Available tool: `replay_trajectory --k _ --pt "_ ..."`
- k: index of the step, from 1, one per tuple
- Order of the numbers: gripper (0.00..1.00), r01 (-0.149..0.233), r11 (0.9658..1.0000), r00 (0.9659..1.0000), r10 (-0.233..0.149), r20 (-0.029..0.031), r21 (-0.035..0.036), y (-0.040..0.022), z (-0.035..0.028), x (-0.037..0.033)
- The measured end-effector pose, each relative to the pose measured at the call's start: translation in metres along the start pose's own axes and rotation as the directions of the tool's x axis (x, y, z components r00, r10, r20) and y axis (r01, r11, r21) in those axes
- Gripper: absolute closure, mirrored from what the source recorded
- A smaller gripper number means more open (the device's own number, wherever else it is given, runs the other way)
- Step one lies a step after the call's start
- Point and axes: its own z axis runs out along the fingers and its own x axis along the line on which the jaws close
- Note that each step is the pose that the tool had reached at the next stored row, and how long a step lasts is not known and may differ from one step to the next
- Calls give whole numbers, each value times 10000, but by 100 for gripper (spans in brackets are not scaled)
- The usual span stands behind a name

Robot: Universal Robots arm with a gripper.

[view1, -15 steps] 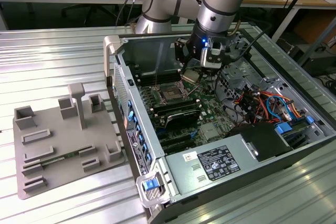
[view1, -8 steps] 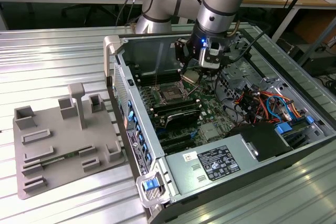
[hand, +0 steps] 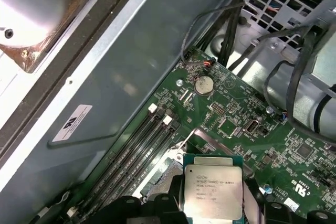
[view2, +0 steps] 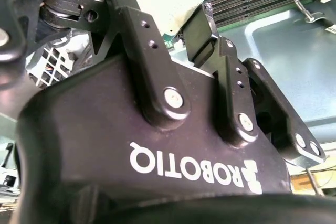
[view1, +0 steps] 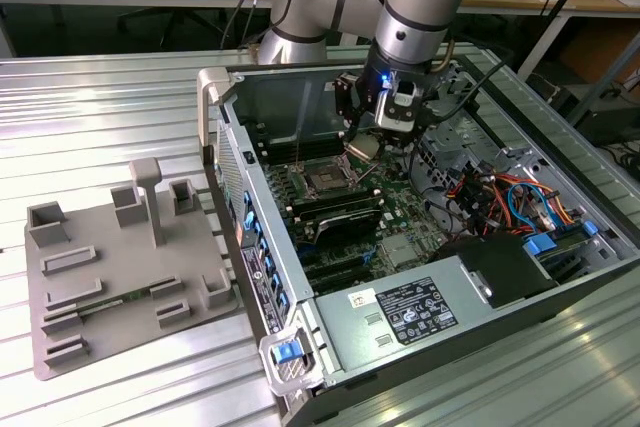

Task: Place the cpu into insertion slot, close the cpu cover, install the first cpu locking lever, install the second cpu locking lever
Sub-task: 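Place the cpu into insertion slot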

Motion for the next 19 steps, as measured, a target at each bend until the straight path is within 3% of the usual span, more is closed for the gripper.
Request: replay_trajectory --k 12,19 --pt "45 -727 9973 9973 727 79 -19 -13 -3 11" --pt "45 -1145 9934 9934 1145 110 -23 -50 -6 39"
